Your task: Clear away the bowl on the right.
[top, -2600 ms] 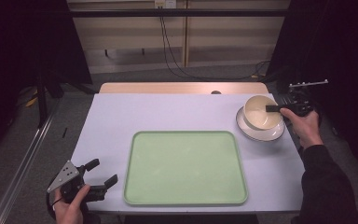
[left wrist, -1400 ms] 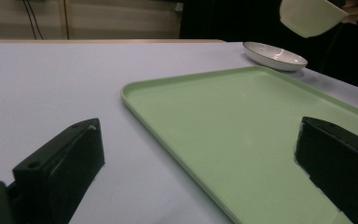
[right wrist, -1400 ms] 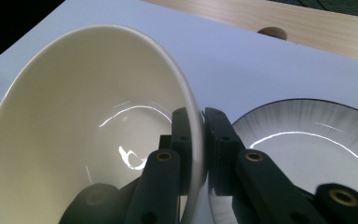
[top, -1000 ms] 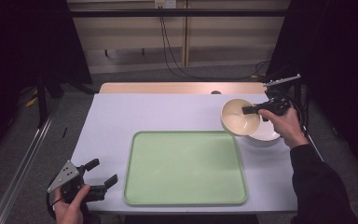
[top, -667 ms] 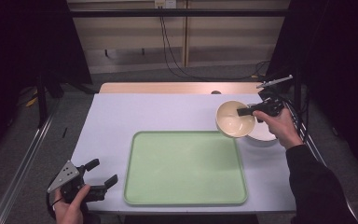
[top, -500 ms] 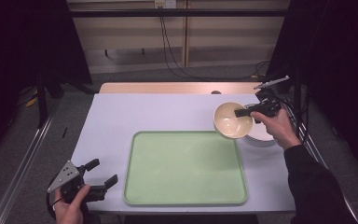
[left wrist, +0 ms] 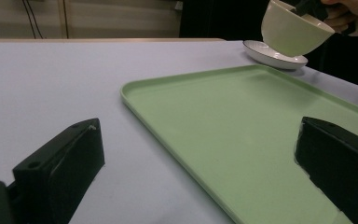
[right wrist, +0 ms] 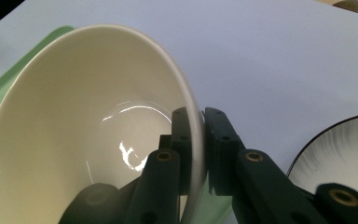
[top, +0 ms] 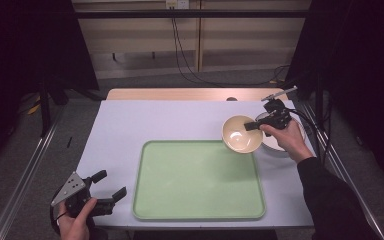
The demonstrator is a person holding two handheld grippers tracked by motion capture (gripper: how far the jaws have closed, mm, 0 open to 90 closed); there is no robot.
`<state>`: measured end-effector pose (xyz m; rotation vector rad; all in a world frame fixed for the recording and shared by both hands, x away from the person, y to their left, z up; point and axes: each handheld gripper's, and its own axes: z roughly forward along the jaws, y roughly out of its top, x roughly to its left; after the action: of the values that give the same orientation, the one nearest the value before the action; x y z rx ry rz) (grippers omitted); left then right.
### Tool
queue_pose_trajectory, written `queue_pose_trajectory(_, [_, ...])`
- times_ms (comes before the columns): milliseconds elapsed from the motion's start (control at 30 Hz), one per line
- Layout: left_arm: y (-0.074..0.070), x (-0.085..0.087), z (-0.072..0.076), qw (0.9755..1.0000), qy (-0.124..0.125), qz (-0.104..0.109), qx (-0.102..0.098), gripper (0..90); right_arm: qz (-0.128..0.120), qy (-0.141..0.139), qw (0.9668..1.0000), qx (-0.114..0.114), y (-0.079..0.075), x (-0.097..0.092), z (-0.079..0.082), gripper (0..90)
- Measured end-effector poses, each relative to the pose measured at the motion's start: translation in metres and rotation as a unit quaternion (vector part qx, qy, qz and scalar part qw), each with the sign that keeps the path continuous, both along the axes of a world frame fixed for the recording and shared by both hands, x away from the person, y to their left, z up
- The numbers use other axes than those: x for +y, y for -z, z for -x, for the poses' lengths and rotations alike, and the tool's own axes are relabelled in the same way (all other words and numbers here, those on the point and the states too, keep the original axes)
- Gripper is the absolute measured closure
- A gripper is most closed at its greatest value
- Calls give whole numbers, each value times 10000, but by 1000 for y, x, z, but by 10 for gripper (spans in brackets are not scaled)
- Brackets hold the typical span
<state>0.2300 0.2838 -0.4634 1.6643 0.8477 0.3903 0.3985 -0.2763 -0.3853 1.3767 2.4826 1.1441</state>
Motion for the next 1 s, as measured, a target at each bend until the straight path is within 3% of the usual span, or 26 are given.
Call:
queue_pose_trajectory(267, [0, 0, 0, 10000, 1, -11, -4, 14, 86, 99, 9999, 40, 13, 6, -4, 832])
queue_pose_trajectory(667, [0, 0, 0, 10000, 12, -24, 5, 14, 233, 252, 9983, 467, 35, 4, -11, 832])
queue_pose_trajectory(1000, [0, 0, 0, 10000, 0, -13, 4, 14, 386, 228, 9975, 554, 45, 9, -13, 832])
